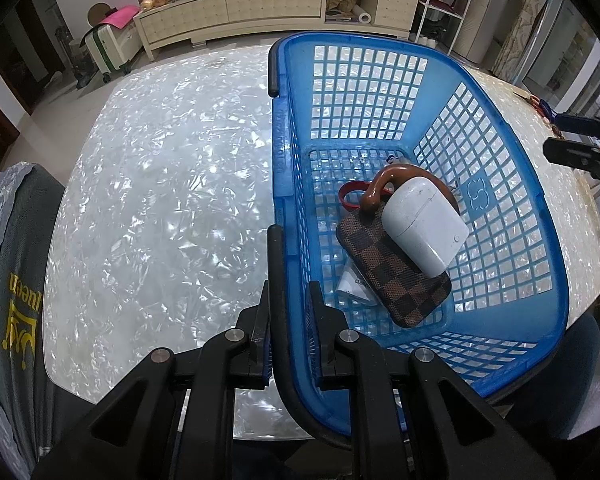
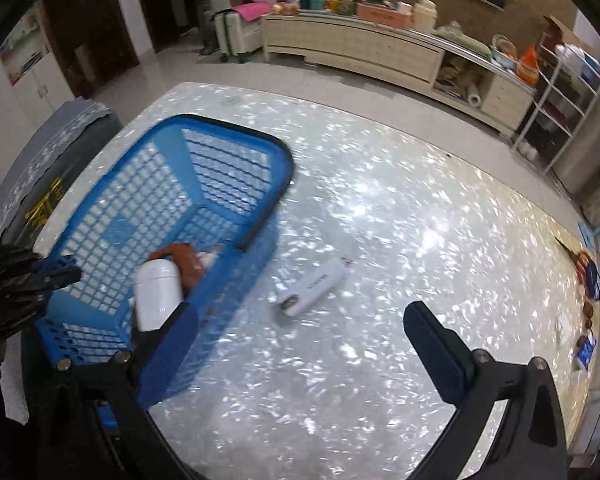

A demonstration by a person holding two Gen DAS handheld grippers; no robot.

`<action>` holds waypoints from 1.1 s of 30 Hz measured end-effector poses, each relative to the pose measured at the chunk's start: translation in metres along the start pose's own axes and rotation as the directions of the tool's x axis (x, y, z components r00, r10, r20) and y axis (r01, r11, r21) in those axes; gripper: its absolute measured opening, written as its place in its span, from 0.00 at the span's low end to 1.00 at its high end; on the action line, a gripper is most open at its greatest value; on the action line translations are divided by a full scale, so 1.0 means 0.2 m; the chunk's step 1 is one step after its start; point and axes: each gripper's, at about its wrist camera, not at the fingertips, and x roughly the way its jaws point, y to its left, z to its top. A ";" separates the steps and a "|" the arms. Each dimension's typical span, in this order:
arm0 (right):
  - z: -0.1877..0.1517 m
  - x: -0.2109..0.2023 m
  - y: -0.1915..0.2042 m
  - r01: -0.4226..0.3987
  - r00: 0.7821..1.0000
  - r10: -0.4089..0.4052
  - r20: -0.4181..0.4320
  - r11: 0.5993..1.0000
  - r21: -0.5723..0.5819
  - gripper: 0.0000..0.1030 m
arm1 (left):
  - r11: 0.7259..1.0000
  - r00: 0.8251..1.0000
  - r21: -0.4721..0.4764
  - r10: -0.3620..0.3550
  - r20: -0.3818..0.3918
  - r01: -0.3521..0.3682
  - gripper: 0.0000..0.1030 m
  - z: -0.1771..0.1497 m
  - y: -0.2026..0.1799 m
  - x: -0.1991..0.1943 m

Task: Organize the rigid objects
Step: 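Move the right tool to the white USB stick on the table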

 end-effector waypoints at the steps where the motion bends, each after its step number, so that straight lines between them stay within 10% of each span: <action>1: 0.00 0.01 -0.02 0.003 1.000 -0.003 -0.003 1.000 0.007 1.00 | 1.000 1.000 0.000 0.000 0.000 0.000 0.15 0.00 0.00 0.00; 33: 0.07 0.72 -0.24 0.046 0.983 -0.017 -0.180 0.986 0.161 1.00 | 1.000 1.000 0.013 -0.005 -0.011 0.005 0.15 0.00 -0.01 0.00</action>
